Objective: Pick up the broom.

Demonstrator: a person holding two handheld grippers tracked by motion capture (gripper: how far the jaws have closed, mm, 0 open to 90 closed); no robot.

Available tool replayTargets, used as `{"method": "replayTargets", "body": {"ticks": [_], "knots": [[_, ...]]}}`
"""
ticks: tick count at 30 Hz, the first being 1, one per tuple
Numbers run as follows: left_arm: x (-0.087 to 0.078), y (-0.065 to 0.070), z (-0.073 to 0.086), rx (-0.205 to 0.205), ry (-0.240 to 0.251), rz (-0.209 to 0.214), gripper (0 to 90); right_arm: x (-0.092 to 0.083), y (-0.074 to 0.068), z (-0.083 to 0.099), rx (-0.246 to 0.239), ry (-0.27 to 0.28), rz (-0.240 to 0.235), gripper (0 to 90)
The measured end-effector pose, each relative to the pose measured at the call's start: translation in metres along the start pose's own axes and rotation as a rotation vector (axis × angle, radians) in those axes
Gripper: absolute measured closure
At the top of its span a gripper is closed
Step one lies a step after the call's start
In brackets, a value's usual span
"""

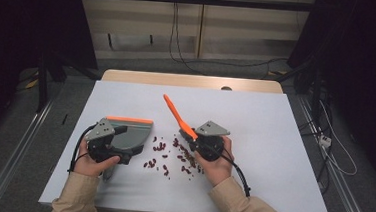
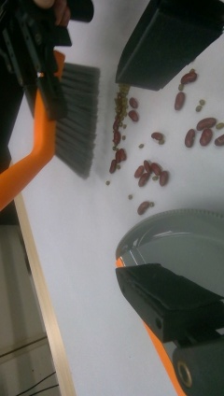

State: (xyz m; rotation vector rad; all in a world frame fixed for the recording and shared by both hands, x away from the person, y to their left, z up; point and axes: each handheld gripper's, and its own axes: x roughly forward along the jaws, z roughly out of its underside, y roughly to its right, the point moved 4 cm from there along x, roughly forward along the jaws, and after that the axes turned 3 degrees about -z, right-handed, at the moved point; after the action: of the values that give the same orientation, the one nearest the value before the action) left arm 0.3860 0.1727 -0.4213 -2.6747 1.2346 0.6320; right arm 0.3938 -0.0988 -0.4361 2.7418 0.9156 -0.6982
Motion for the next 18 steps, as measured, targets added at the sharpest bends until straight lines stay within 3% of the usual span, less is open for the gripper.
{"method": "replayTargets", "body": {"ticks": [2,5,10,14,18], "knots": [[-0.001,0.001,0.0,0.0,0.003,0.003,7.4,0.001,0.009,-0.005,-0.017,0.009,-0.005,71.2],[-0.003,-0.001,0.0,-0.009,0.011,-0.003,7.4,0.008,0.024,-0.007,-0.003,0.014,-0.061,71.2],[-0.007,-0.004,0.002,-0.018,0.016,-0.009,7.4,0.028,0.039,-0.004,-0.027,0.021,-0.135,71.2],[-0.009,-0.006,0.003,-0.028,0.016,-0.013,7.5,0.047,0.044,-0.009,-0.098,0.019,-0.195,71.3],[-0.012,-0.008,0.005,-0.034,0.018,-0.018,7.4,0.064,0.04,-0.021,-0.224,0.036,-0.273,71.3]]}}
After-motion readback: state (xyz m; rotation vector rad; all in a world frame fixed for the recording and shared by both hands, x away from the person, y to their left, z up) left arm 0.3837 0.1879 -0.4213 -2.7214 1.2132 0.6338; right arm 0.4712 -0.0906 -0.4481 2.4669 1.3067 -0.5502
